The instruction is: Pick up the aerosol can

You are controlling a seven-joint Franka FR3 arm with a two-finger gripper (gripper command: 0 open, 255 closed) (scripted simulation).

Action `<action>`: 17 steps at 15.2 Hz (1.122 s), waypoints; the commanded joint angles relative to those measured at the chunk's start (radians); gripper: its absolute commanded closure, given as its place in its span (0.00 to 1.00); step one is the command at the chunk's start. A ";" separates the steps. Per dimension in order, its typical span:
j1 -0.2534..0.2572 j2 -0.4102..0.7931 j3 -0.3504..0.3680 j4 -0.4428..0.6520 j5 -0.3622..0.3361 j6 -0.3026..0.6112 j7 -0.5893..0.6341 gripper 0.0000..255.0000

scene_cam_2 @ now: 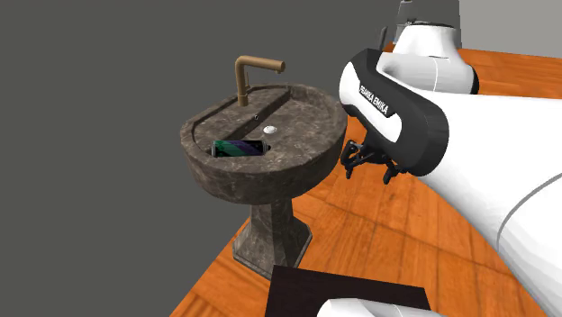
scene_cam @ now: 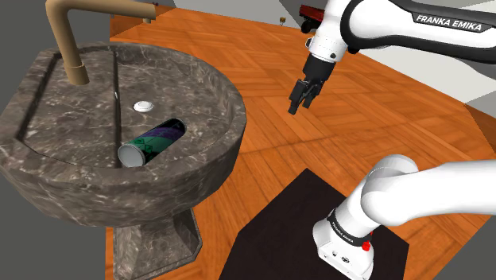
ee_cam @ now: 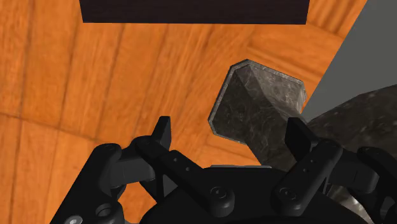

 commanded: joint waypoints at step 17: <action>0.000 0.256 0.396 0.215 0.256 0.040 0.762 0.00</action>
